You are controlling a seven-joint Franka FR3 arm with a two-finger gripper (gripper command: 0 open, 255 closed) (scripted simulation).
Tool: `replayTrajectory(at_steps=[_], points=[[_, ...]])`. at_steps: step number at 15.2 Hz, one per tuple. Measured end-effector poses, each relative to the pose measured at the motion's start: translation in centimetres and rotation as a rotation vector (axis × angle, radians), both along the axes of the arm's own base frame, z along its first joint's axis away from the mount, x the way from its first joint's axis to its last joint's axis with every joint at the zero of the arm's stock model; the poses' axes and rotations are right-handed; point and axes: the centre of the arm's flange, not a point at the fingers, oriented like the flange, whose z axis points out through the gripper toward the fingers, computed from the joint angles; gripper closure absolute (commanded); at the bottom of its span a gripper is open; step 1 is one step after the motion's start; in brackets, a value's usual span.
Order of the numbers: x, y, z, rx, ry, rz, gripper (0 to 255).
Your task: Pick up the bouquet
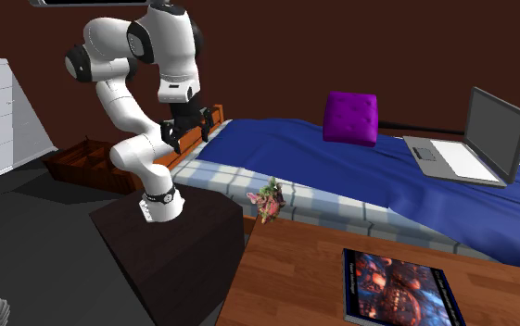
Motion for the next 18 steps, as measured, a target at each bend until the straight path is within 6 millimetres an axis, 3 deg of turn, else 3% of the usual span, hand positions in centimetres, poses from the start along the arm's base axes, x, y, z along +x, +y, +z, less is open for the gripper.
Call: replayTrajectory(at_steps=[2,5,18], points=[[0.0,0.4,-0.4,0.001,0.0,-0.001,0],[0.3,2.6,-2.7,0.008,-0.003,-0.007,0],[2.3,15.4,-12.9,0.042,-0.019,-0.041,0]])
